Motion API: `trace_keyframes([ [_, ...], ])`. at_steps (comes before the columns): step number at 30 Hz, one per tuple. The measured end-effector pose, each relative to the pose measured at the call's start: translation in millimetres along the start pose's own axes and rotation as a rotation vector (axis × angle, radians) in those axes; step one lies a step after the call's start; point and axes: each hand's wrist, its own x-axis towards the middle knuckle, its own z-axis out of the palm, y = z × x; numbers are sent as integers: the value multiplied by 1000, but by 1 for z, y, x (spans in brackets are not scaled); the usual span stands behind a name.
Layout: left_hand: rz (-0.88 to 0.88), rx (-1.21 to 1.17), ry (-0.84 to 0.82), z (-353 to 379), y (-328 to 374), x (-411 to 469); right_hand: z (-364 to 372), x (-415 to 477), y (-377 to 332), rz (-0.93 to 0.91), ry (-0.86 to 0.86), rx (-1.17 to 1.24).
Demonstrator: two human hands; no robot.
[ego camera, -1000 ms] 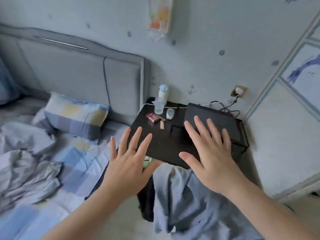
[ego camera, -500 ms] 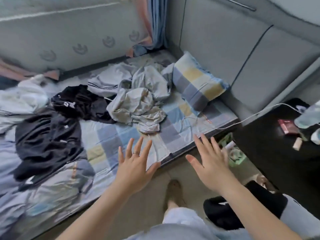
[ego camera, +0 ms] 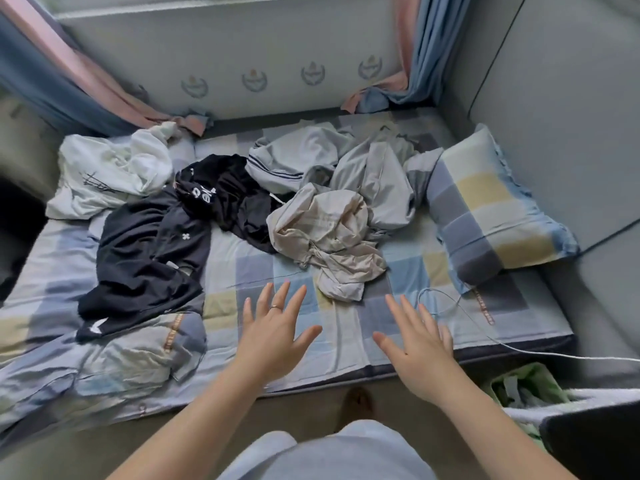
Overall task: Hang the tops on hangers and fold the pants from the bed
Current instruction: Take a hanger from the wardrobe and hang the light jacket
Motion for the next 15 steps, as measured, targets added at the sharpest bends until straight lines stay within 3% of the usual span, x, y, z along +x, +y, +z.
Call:
trace_keyframes([
  [8, -20, -43, 31, -10, 11, 93, -44, 101, 12, -86, 16, -30],
  [15, 71, 32, -27, 17, -20, 230, -17, 236, 27, -10, 75, -17],
])
